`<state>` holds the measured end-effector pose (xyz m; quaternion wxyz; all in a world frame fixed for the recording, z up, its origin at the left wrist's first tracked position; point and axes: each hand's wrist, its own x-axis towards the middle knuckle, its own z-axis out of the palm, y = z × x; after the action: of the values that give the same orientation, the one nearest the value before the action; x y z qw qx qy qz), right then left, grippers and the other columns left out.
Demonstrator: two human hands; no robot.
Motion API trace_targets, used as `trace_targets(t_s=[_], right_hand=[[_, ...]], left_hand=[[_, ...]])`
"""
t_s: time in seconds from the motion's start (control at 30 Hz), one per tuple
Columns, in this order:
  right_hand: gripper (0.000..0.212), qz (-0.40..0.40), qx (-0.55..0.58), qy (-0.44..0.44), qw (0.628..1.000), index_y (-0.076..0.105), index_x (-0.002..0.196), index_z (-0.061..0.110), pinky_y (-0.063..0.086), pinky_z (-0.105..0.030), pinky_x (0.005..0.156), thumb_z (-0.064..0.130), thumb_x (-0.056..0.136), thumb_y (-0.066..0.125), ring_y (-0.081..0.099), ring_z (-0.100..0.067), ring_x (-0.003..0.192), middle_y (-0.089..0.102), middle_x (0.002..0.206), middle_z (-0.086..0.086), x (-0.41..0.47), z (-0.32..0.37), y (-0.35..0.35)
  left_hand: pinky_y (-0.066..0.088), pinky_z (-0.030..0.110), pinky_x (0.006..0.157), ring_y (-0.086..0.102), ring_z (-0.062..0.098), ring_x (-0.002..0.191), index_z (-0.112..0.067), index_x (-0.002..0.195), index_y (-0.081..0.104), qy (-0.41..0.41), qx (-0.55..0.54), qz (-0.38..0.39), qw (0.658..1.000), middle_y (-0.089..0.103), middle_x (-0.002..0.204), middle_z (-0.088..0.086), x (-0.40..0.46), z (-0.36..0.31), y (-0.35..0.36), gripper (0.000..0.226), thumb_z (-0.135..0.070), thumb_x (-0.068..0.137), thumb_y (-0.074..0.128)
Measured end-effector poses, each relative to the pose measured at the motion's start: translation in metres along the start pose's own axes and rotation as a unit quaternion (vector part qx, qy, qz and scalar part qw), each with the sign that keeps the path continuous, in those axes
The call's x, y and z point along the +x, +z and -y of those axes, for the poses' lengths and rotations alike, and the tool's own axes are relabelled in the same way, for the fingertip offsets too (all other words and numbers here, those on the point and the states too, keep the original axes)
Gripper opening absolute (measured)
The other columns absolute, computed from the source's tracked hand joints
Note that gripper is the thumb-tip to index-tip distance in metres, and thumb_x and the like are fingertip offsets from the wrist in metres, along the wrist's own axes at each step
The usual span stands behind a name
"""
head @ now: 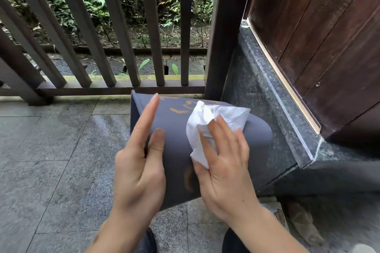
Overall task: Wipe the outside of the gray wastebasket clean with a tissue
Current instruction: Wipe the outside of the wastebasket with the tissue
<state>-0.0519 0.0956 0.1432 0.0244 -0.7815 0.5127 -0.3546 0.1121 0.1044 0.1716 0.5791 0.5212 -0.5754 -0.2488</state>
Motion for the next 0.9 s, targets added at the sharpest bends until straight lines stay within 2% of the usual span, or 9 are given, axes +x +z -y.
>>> trace_targets(t_s=[0.07,0.13,0.3,0.43,0.53,0.6,0.73,0.8,0.9], right_hand=[[0.054,-0.014,0.014,0.040,0.999,0.013,0.150,0.052,0.011,-0.053,0.123,0.044,0.102,0.037,0.024,-0.027,0.154,0.037,0.160,-0.009,0.002,-0.004,0.000],[0.053,-0.025,0.026,0.090,0.995,0.007,0.151,0.052,0.005,-0.045,0.124,0.049,0.104,0.029,0.022,-0.024,0.154,0.036,0.161,-0.007,0.005,-0.011,-0.002],[0.073,0.010,0.028,0.258,0.966,0.028,0.159,0.017,0.005,-0.043,0.127,0.057,0.099,0.014,0.013,-0.017,0.156,0.030,0.165,-0.004,0.015,-0.047,-0.016],[0.079,0.009,0.056,0.292,0.955,0.040,0.149,0.009,0.022,-0.054,0.121,0.058,0.095,0.009,0.029,-0.028,0.147,0.043,0.153,-0.012,0.020,-0.059,-0.022],[0.074,0.016,0.085,0.302,0.949,0.030,0.155,0.012,0.021,-0.051,0.124,0.058,0.101,0.012,0.019,-0.019,0.153,0.033,0.162,-0.006,0.019,-0.053,-0.020],[0.069,0.023,0.086,0.279,0.956,0.020,0.160,0.014,0.016,-0.048,0.127,0.052,0.104,0.015,0.011,-0.012,0.157,0.022,0.168,-0.002,0.019,-0.041,-0.017],[0.065,0.048,0.130,0.163,0.977,0.016,0.161,0.025,0.023,-0.043,0.124,0.052,0.102,0.022,0.015,-0.008,0.156,0.022,0.168,0.003,0.016,-0.001,-0.006],[0.059,0.049,0.149,0.082,0.984,0.006,0.158,0.043,0.018,-0.034,0.125,0.049,0.103,0.029,0.011,0.001,0.155,0.015,0.166,0.018,0.012,0.015,-0.001],[0.065,0.065,0.164,-0.038,0.984,0.000,0.157,0.049,0.010,-0.026,0.127,0.036,0.105,0.037,0.011,-0.003,0.156,0.002,0.163,0.035,0.011,0.025,0.003]], left_hand=[[0.038,-0.001,0.070,0.051,-0.020,0.076,-0.060,0.143,0.048,0.003,0.011,-0.009,1.000,0.059,0.085,-0.043,0.002,0.000,-0.001,0.052,-0.027,0.103,0.050],[0.039,0.000,0.073,0.051,-0.019,0.080,-0.057,0.145,0.048,0.002,0.010,-0.011,1.000,0.060,0.087,-0.041,0.004,0.000,-0.003,0.052,-0.026,0.103,0.051],[0.039,0.012,0.072,0.044,-0.005,0.082,-0.061,0.146,0.043,-0.003,0.015,-0.013,1.000,0.050,0.081,-0.027,0.006,-0.002,-0.011,0.053,-0.032,0.102,0.051],[0.037,0.027,0.071,0.044,0.007,0.088,-0.061,0.146,0.043,-0.006,0.006,-0.028,1.000,0.041,0.094,-0.017,0.007,-0.005,-0.014,0.053,-0.033,0.102,0.051],[0.038,0.037,0.075,0.046,0.013,0.087,-0.062,0.146,0.042,-0.012,0.009,-0.030,0.999,0.044,0.098,-0.009,0.007,-0.004,-0.015,0.053,-0.035,0.101,0.051],[0.037,0.037,0.075,0.045,0.013,0.086,-0.063,0.146,0.041,-0.016,0.017,-0.034,0.999,0.043,0.096,-0.009,0.007,-0.004,-0.012,0.053,-0.037,0.101,0.051],[0.036,0.023,0.062,0.044,0.005,0.070,-0.063,0.146,0.041,-0.004,0.029,-0.024,0.999,0.049,0.072,-0.014,0.005,-0.003,-0.004,0.053,-0.038,0.100,0.051],[0.034,0.018,0.053,0.039,0.002,0.057,-0.062,0.147,0.040,0.005,0.047,-0.013,0.999,0.046,0.057,-0.007,0.004,-0.003,-0.002,0.055,-0.036,0.100,0.051],[0.031,0.015,0.046,0.032,0.001,0.048,-0.060,0.149,0.039,0.000,0.052,-0.019,0.998,0.039,0.054,-0.004,0.004,-0.004,-0.002,0.060,-0.028,0.100,0.053]])
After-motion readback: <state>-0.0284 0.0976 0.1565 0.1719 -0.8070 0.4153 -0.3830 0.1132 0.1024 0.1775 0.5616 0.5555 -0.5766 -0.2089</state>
